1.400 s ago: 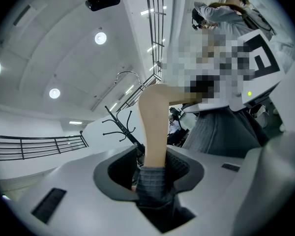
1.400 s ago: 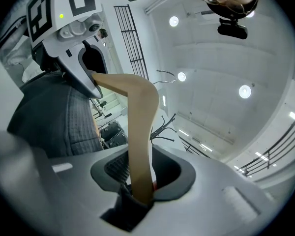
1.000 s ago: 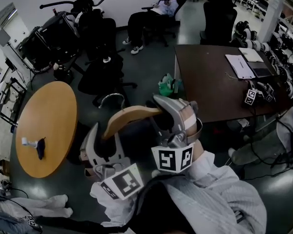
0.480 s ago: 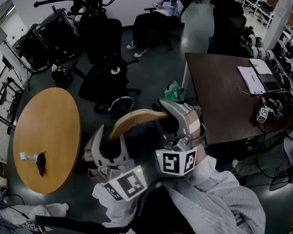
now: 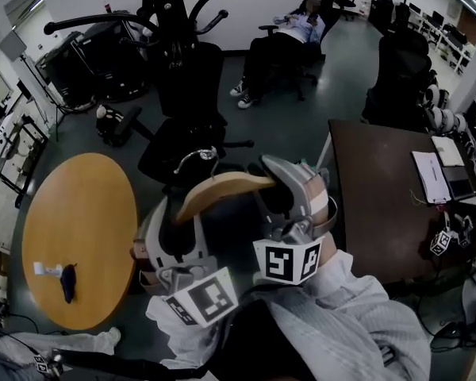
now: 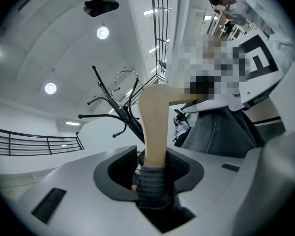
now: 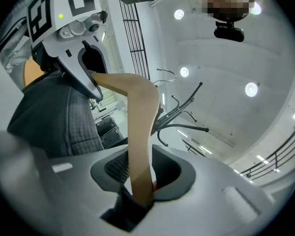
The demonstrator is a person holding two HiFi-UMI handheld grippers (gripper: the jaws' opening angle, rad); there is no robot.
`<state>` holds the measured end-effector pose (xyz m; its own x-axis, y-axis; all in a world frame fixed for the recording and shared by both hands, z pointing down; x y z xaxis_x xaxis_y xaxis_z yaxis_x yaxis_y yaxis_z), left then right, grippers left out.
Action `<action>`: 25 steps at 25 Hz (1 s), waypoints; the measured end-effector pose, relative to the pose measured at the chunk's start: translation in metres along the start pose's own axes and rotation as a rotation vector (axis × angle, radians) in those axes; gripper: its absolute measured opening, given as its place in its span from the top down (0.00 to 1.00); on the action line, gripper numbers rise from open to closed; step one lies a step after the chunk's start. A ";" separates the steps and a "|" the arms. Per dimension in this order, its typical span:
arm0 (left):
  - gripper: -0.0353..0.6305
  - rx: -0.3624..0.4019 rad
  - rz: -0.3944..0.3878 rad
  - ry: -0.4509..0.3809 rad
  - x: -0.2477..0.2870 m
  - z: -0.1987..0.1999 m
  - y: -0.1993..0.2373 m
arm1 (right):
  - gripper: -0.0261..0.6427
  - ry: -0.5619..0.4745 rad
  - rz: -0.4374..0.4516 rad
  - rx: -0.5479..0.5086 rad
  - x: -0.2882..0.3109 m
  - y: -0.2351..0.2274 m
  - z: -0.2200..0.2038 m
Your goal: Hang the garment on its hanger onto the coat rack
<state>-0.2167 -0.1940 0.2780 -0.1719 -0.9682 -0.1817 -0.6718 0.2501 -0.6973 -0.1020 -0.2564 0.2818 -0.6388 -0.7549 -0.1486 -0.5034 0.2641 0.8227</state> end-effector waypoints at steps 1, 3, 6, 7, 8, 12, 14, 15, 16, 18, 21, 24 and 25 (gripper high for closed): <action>0.73 0.001 0.012 0.002 0.009 0.000 -0.001 | 0.81 -0.008 -0.001 -0.001 0.009 -0.003 -0.005; 0.73 0.000 0.028 0.001 0.027 0.000 -0.002 | 0.81 -0.023 -0.005 -0.008 0.026 -0.009 -0.011; 0.73 -0.009 0.030 -0.006 0.050 -0.001 0.005 | 0.81 -0.032 -0.018 -0.020 0.048 -0.017 -0.013; 0.73 -0.011 0.029 -0.011 0.057 -0.001 0.008 | 0.81 -0.032 -0.025 -0.023 0.054 -0.020 -0.013; 0.73 -0.012 0.029 -0.017 0.063 -0.001 0.010 | 0.81 -0.032 -0.034 -0.027 0.060 -0.023 -0.013; 0.73 -0.009 0.026 -0.047 0.092 0.003 0.019 | 0.81 -0.024 -0.076 -0.038 0.083 -0.037 -0.016; 0.73 -0.007 0.011 -0.062 0.105 0.004 0.022 | 0.81 -0.014 -0.099 -0.040 0.093 -0.042 -0.018; 0.73 -0.007 0.005 -0.073 0.113 0.005 0.023 | 0.81 -0.008 -0.110 -0.042 0.098 -0.045 -0.019; 0.73 -0.007 0.000 -0.084 0.120 0.005 0.024 | 0.81 -0.002 -0.121 -0.045 0.102 -0.048 -0.021; 0.73 -0.005 -0.008 -0.103 0.134 0.006 0.025 | 0.80 0.010 -0.139 -0.047 0.112 -0.052 -0.025; 0.73 -0.005 -0.011 -0.121 0.150 0.005 0.026 | 0.80 0.017 -0.153 -0.045 0.124 -0.057 -0.030; 0.73 -0.011 -0.015 -0.126 0.166 0.000 0.025 | 0.80 0.019 -0.150 -0.048 0.139 -0.058 -0.036; 0.73 -0.013 -0.021 -0.123 0.172 -0.003 0.024 | 0.80 0.023 -0.147 -0.048 0.145 -0.057 -0.039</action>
<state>-0.2645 -0.3544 0.2320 -0.0691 -0.9654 -0.2513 -0.6834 0.2293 -0.6930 -0.1434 -0.4039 0.2346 -0.5465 -0.7969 -0.2576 -0.5617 0.1206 0.8185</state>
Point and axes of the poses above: the fingertips, and each gripper's own axes: x forward along the fingers, y to its left, z out of its top, the point moved 2 cm from there along -x, backward along the fingers, and after that the axes turned 7 degrees about z, right-handed, at the moved point
